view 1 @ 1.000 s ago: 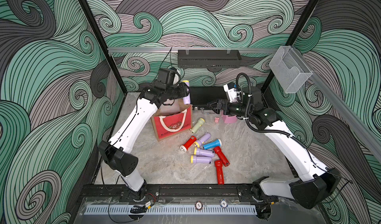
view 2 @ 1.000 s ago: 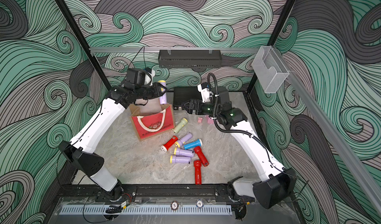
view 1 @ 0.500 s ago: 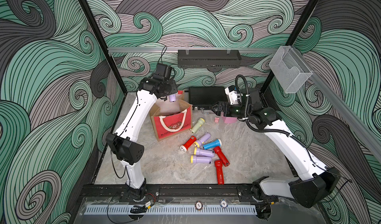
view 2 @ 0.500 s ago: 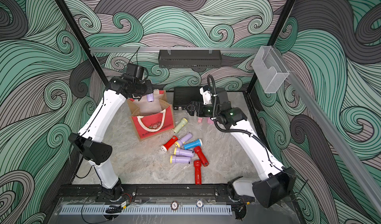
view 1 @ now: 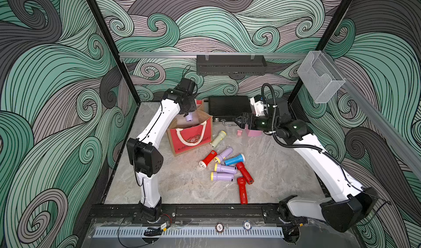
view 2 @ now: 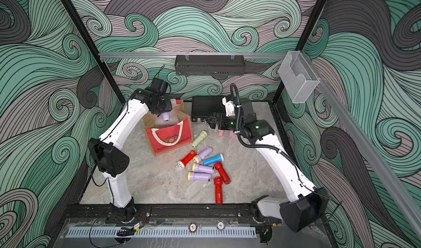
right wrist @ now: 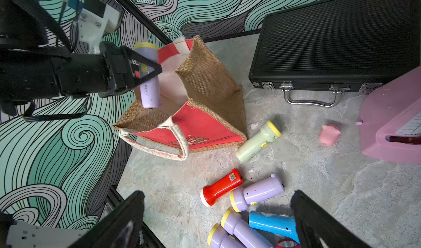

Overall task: Put the flashlights into the tote bags
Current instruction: Place the flashlight in the canvas bag.

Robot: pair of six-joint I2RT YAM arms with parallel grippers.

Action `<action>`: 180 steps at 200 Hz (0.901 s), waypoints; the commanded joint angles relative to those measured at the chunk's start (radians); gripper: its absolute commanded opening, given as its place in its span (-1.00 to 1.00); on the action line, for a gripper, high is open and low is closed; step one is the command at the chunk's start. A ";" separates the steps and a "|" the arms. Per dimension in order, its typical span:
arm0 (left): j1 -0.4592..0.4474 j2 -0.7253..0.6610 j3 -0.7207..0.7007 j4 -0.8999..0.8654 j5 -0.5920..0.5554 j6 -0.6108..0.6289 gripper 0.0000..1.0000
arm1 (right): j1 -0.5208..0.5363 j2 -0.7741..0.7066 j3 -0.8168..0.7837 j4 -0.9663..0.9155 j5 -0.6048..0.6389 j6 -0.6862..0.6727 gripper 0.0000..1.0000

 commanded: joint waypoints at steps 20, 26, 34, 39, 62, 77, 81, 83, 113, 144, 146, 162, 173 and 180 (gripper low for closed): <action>0.004 0.056 -0.045 0.003 -0.035 -0.032 -1.00 | 0.000 -0.011 -0.015 -0.027 0.031 0.009 0.99; 0.003 0.063 -0.052 0.006 -0.038 -0.038 -1.00 | 0.001 -0.011 -0.016 -0.032 0.036 0.011 0.99; 0.002 0.076 -0.054 0.007 -0.041 -0.041 -1.00 | 0.001 -0.009 -0.018 -0.039 0.043 0.013 0.99; 0.003 0.087 -0.054 0.007 -0.041 -0.040 -1.00 | 0.001 -0.006 -0.017 -0.043 0.047 0.016 0.99; 0.004 0.128 -0.037 -0.008 -0.030 -0.037 -1.00 | 0.001 0.006 -0.014 -0.072 0.076 0.030 0.99; 0.004 0.152 -0.029 -0.023 -0.034 -0.041 -1.00 | 0.001 0.012 -0.016 -0.078 0.080 0.041 0.99; 0.004 0.157 -0.028 -0.027 -0.036 -0.043 -1.00 | 0.002 0.013 -0.018 -0.079 0.080 0.044 0.99; 0.004 0.159 -0.027 -0.028 -0.036 -0.044 -1.00 | 0.001 0.014 -0.018 -0.079 0.079 0.044 0.99; 0.007 0.193 -0.031 -0.049 -0.051 -0.061 -1.00 | 0.001 0.013 -0.023 -0.080 0.089 0.049 0.99; 0.011 0.222 -0.041 -0.051 -0.045 -0.063 -1.00 | 0.000 0.019 -0.016 -0.081 0.091 0.045 0.99; 0.012 0.223 -0.042 -0.051 -0.044 -0.063 -1.00 | 0.001 0.020 -0.015 -0.080 0.090 0.045 0.99; 0.013 0.230 -0.055 -0.049 -0.041 -0.064 -1.00 | 0.001 0.022 -0.012 -0.081 0.092 0.043 0.99; 0.014 0.231 -0.070 -0.038 -0.039 -0.066 -1.00 | 0.001 0.024 -0.010 -0.081 0.095 0.042 0.99; 0.014 0.228 -0.081 -0.030 -0.037 -0.068 -1.00 | 0.000 0.022 -0.010 -0.080 0.097 0.040 0.99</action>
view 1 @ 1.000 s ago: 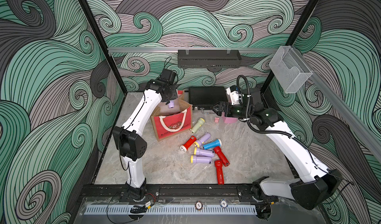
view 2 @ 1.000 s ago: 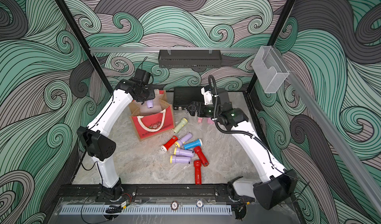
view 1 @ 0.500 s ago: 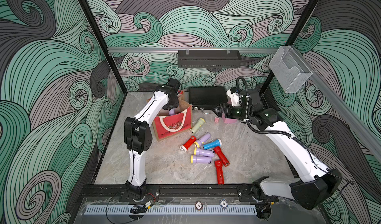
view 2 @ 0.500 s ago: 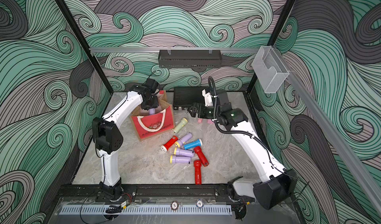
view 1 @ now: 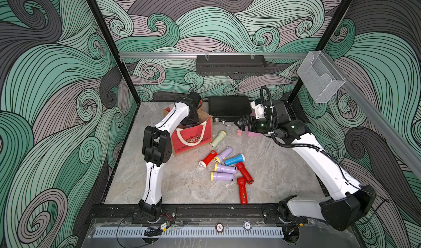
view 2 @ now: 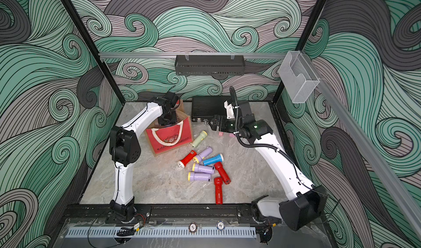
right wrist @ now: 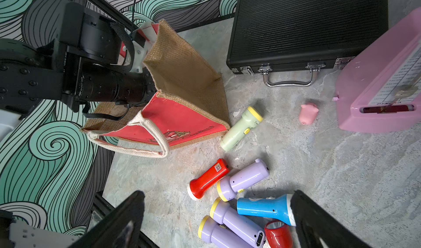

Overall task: Put the flashlights into the tote bags
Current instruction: Place the flashlight in the canvas bag.

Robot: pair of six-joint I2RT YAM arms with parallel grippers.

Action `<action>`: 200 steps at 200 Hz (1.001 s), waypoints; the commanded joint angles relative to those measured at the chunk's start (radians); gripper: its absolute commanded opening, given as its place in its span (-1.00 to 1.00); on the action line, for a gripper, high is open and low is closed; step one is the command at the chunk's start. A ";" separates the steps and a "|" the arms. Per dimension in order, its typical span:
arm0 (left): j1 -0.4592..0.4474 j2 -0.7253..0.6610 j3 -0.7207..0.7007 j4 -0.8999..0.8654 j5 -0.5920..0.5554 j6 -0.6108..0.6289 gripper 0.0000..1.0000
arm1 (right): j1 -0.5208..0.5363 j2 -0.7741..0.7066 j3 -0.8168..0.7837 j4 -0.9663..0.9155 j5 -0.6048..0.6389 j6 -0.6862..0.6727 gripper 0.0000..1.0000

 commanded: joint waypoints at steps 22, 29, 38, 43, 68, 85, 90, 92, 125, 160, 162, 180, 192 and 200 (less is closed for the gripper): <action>0.012 0.000 -0.049 0.019 -0.003 -0.019 -1.00 | 0.000 0.006 0.001 -0.015 0.024 0.006 0.99; 0.011 0.002 -0.055 0.021 -0.001 -0.021 -1.00 | 0.000 0.006 0.001 -0.018 0.025 0.006 0.99; 0.012 0.005 -0.054 0.016 -0.002 -0.027 -1.00 | 0.000 0.004 0.000 -0.018 0.026 0.006 0.99; 0.012 0.007 -0.051 0.009 -0.002 -0.030 -1.00 | 0.000 0.005 0.000 -0.018 0.026 0.005 0.99; 0.011 0.004 -0.054 -0.004 -0.008 -0.042 -0.99 | -0.001 0.004 0.003 -0.024 0.037 0.004 0.99; 0.012 -0.005 -0.063 0.001 -0.013 -0.043 -0.83 | -0.002 0.003 0.003 -0.027 0.042 0.003 0.99; 0.011 -0.008 -0.067 0.004 -0.013 -0.042 -0.77 | -0.004 0.003 0.003 -0.028 0.044 0.006 0.99; 0.011 -0.009 -0.067 0.004 -0.013 -0.041 -0.75 | -0.003 0.003 0.003 -0.028 0.042 0.006 0.99; 0.012 -0.036 -0.084 0.013 -0.010 -0.045 -0.33 | -0.006 0.000 0.004 -0.038 0.056 0.013 0.99; 0.012 -0.079 -0.096 0.018 -0.008 -0.046 -0.04 | -0.009 -0.005 0.007 -0.053 0.071 0.021 0.99; 0.011 -0.082 -0.096 0.018 -0.009 -0.046 -0.03 | -0.009 -0.005 0.006 -0.054 0.072 0.021 0.99; 0.011 -0.107 -0.100 0.020 -0.008 -0.044 0.13 | -0.009 -0.003 0.009 -0.063 0.074 0.024 0.99; 0.012 -0.123 -0.101 0.021 -0.006 -0.044 0.26 | -0.010 -0.001 0.009 -0.071 0.076 0.026 0.99; 0.012 -0.135 -0.104 0.023 -0.005 -0.044 0.33 | -0.009 0.001 0.009 -0.076 0.078 0.029 0.99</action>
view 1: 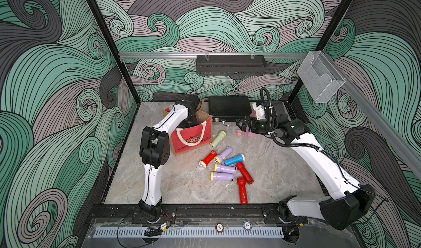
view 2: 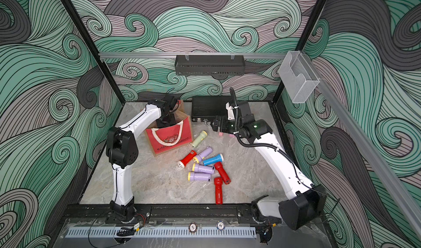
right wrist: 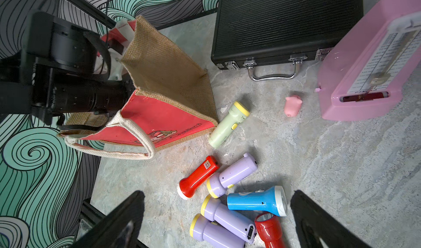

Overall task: Put the flashlights into the tote bags
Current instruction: Place the flashlight in the canvas bag, then pick up the flashlight from the center of the board.

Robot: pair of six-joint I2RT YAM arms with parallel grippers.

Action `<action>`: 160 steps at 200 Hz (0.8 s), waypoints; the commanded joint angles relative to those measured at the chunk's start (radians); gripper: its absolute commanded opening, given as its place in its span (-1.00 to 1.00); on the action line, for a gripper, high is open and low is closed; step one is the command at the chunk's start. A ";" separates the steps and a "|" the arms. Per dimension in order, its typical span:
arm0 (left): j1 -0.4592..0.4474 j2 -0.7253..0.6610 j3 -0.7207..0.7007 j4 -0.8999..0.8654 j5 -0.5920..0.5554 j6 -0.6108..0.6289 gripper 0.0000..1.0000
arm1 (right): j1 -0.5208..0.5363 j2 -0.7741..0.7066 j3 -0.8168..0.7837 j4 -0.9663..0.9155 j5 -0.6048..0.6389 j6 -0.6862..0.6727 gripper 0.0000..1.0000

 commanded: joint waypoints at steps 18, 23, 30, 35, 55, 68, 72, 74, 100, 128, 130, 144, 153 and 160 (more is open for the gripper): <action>0.006 -0.097 0.001 -0.002 -0.003 -0.006 0.41 | -0.004 0.000 0.009 -0.037 0.033 0.024 0.99; 0.006 -0.107 0.001 -0.003 -0.004 -0.006 0.42 | -0.004 0.002 0.010 -0.040 0.034 0.026 0.99; 0.006 -0.122 0.000 -0.005 -0.002 -0.006 0.45 | -0.004 0.005 0.010 -0.046 0.034 0.029 0.99; 0.006 -0.132 -0.002 -0.007 -0.001 -0.006 0.47 | -0.004 0.008 0.013 -0.050 0.033 0.028 0.99; 0.006 -0.179 -0.011 -0.006 0.011 -0.006 0.56 | -0.002 0.032 0.036 -0.082 0.028 0.023 0.99; 0.006 -0.214 -0.031 0.005 0.026 -0.006 0.64 | 0.000 0.054 0.054 -0.105 0.028 0.022 0.99; 0.006 -0.225 -0.037 0.010 0.033 -0.006 0.66 | -0.001 0.060 0.058 -0.110 0.028 0.023 0.99; 0.006 -0.231 -0.041 0.010 0.037 -0.006 0.67 | 0.000 0.063 0.060 -0.112 0.028 0.024 0.99; 0.007 -0.310 -0.110 0.076 0.094 -0.002 0.80 | 0.004 0.114 0.089 -0.147 0.030 0.041 0.99; 0.005 -0.412 -0.217 0.216 0.139 0.006 0.97 | 0.016 0.181 0.104 -0.156 0.021 0.091 0.99; 0.004 -0.418 -0.223 0.225 0.139 0.006 0.97 | 0.017 0.185 0.105 -0.157 0.021 0.094 0.99; 0.003 -0.458 -0.256 0.262 0.133 0.007 0.97 | 0.029 0.225 0.120 -0.156 0.015 0.115 0.99; 0.004 -0.478 -0.267 0.272 0.131 0.018 0.97 | 0.037 0.252 0.130 -0.157 0.012 0.128 0.99; 0.005 -0.490 -0.270 0.274 0.131 0.030 0.97 | 0.041 0.271 0.138 -0.158 0.014 0.143 0.99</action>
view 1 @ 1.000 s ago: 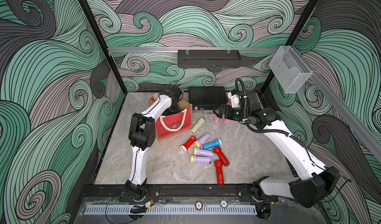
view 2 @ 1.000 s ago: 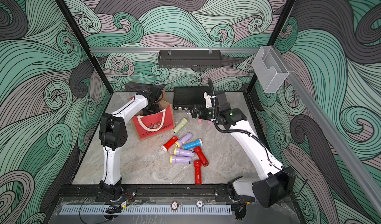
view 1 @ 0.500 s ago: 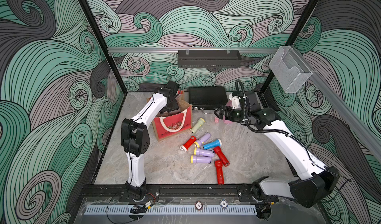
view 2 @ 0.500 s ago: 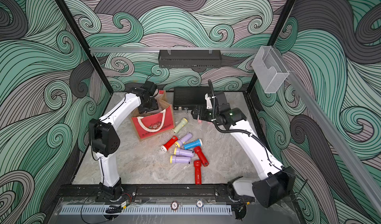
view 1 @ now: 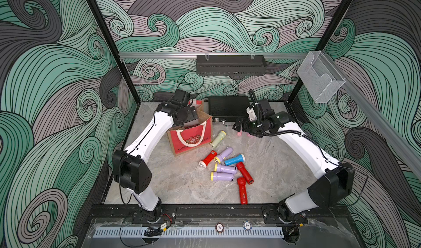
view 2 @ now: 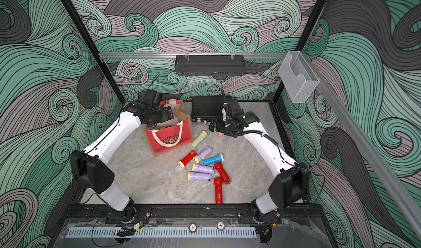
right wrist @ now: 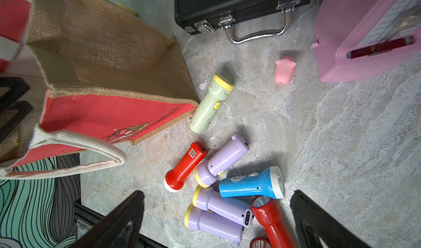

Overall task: Put the flashlights into the tote bags
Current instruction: Pick up the flashlight from the center of the board.

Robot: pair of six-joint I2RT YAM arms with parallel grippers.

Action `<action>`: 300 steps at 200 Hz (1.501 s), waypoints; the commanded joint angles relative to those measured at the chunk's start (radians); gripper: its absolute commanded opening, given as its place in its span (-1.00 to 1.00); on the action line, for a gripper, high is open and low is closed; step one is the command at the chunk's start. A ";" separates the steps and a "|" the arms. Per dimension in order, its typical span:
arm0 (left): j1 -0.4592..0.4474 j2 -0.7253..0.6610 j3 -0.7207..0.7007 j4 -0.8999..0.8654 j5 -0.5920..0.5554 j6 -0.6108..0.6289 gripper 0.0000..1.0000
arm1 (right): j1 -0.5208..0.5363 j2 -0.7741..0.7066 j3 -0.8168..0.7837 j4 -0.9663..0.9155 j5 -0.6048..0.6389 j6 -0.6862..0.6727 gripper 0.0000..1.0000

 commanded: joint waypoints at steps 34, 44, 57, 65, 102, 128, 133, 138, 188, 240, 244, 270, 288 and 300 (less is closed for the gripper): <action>0.004 -0.118 -0.031 0.069 0.025 0.110 0.97 | 0.051 0.152 0.061 0.000 0.003 0.107 0.99; 0.004 -0.142 -0.039 0.064 0.025 0.127 0.97 | 0.063 0.188 0.079 0.007 0.001 0.111 0.99; 0.005 -0.172 -0.052 0.061 0.031 0.142 0.97 | 0.078 0.236 0.108 0.012 -0.002 0.111 0.99; 0.003 -0.190 -0.060 0.055 0.032 0.149 0.97 | 0.088 0.267 0.133 0.012 -0.002 0.110 0.99; 0.004 -0.295 -0.112 0.065 0.059 0.156 0.97 | 0.117 0.386 0.209 0.014 0.014 0.112 0.99; 0.003 -0.367 -0.167 0.095 0.077 0.151 0.97 | 0.117 0.467 0.247 0.023 0.027 0.125 0.99; 0.003 -0.380 -0.177 0.101 0.078 0.150 0.97 | 0.115 0.481 0.254 0.026 0.027 0.129 0.99; 0.003 -0.391 -0.187 0.106 0.079 0.148 0.97 | 0.117 0.496 0.261 0.028 0.028 0.132 0.98; -0.010 -0.452 -0.224 0.133 0.108 0.144 0.97 | 0.118 0.621 0.336 0.027 0.035 0.150 0.85; -0.022 -0.484 -0.250 0.143 0.130 0.139 0.97 | 0.118 0.691 0.390 0.008 0.055 0.158 0.67; -0.023 -0.485 -0.252 0.144 0.131 0.138 0.97 | 0.118 0.695 0.391 0.008 0.053 0.160 0.66; -0.027 -0.490 -0.260 0.147 0.132 0.135 0.97 | 0.118 0.724 0.411 0.003 0.057 0.175 0.56; -0.038 -0.491 -0.265 0.151 0.132 0.133 0.97 | 0.117 0.748 0.437 -0.012 0.064 0.177 0.50; -0.045 -0.491 -0.269 0.159 0.132 0.130 0.97 | 0.117 0.761 0.450 -0.021 0.070 0.175 0.46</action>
